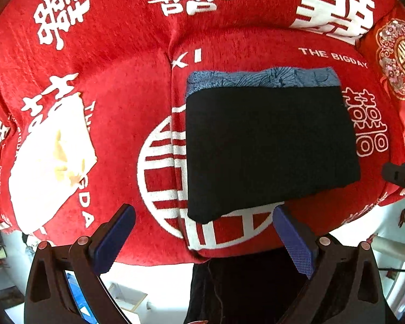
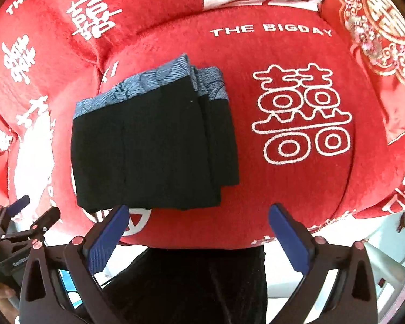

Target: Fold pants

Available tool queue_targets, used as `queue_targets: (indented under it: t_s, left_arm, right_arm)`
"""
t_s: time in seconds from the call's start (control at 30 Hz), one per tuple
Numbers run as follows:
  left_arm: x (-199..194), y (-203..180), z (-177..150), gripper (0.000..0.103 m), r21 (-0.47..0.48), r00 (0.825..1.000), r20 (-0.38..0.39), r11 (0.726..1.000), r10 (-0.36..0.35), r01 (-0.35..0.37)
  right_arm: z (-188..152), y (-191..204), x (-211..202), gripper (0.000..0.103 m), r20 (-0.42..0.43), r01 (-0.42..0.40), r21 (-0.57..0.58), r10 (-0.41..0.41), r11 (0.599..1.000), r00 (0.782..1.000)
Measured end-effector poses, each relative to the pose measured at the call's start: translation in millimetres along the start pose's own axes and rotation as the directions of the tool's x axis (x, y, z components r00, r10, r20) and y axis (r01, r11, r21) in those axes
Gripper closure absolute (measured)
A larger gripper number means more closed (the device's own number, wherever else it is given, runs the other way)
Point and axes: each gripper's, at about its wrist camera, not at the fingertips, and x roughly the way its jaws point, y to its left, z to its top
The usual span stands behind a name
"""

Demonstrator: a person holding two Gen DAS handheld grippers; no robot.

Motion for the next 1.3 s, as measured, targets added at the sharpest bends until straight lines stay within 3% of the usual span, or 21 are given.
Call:
queue_targets:
  t_s: [0.2, 0.47, 1.3]
  left_arm:
    - [-23.9, -3.1, 3.4, 0.001, -0.027, 0.999, 0.03, 0.999, 0.042, -0.041]
    - [-36.8, -12.9, 7.4, 0.001, -0.065, 0.998, 0.035, 0.996, 0.058, -0.055]
    - [-43.1, -15.1, 6.6, 0.001, -0.094, 0.999, 0.024, 0.995, 0.021, -0.018]
  right_arm:
    - [-6.8, 22.1, -24.7, 0.0, 0.006, 0.086, -0.033, -0.086, 0.996, 0.996]
    - [-6.7, 40.3, -42.7, 0.0, 0.033, 0.125, -0.054, -0.123, 0.991, 0.992]
    - [-6.8, 61.9, -46.4, 0.0, 0.028, 0.155, -0.107, -0.153, 0.982, 0.988]
